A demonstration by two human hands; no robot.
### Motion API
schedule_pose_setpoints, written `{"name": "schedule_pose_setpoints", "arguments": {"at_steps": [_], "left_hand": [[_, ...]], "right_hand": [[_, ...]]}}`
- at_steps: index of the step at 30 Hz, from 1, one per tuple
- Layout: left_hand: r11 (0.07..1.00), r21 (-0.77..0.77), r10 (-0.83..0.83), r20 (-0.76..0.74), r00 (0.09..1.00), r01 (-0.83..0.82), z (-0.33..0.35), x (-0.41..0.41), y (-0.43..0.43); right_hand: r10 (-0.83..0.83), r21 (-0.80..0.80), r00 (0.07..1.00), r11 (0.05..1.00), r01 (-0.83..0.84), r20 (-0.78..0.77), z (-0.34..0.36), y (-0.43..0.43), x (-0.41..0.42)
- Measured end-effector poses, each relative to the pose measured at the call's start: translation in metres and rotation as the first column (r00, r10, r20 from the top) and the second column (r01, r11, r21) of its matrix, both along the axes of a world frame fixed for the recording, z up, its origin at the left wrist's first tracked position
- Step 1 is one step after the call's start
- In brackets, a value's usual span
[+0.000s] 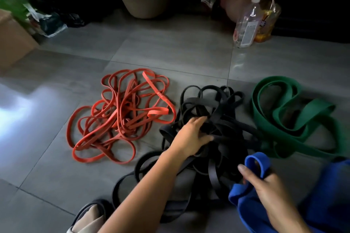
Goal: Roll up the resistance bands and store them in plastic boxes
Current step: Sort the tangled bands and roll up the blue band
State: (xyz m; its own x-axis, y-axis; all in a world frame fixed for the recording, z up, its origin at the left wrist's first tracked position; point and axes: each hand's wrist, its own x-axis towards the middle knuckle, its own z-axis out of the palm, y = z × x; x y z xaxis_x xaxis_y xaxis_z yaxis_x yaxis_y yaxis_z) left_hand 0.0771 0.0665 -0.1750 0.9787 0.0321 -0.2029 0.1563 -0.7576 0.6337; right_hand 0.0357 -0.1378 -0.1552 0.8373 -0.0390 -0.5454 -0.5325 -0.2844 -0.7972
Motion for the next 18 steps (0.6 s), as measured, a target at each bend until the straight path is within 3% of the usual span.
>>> {"name": "schedule_pose_setpoints", "arguments": {"at_steps": [2, 3, 4, 6, 8, 9, 13, 18], "left_hand": [[0.938, 0.33, -0.076, -0.101, 0.992, 0.106, -0.022, -0.013, 0.004], [0.908, 0.394, -0.089, -0.155, 0.984, 0.144, -0.033, -0.02, 0.008], [0.929, 0.344, -0.066, -0.198, 0.978, 0.132, -0.036, -0.025, 0.008], [0.998, 0.063, 0.031, -0.177, 0.984, -0.021, -0.026, -0.032, 0.003], [0.973, -0.164, 0.156, -0.059, 0.986, -0.163, -0.006, -0.032, 0.0], [0.963, -0.194, 0.184, -0.034, 0.982, -0.187, 0.006, -0.034, 0.0], [0.997, 0.053, 0.061, -0.104, 0.993, -0.055, 0.073, -0.06, 0.002], [0.992, 0.015, -0.124, -0.121, 0.985, 0.127, 0.149, -0.117, -0.015]], "right_hand": [[-0.001, 0.028, 1.0, 1.0, 0.001, -0.013, -0.006, -0.001, 0.0], [0.001, 0.033, 1.0, 0.999, -0.001, -0.015, -0.008, -0.002, -0.001], [-0.002, 0.032, 1.0, 0.999, 0.002, -0.016, -0.008, -0.002, -0.002], [-0.015, 0.026, 1.0, 1.0, 0.015, 0.002, -0.004, -0.006, -0.003], [0.007, 0.012, 1.0, 1.0, -0.007, 0.02, 0.0, -0.004, -0.001], [0.031, 0.005, 0.999, 0.999, -0.032, 0.03, 0.007, -0.002, -0.001], [0.196, -0.03, 0.971, 0.981, -0.193, 0.136, 0.049, 0.006, -0.01], [0.474, -0.216, 0.869, 0.872, -0.44, 0.143, 0.116, -0.004, -0.054]]}}
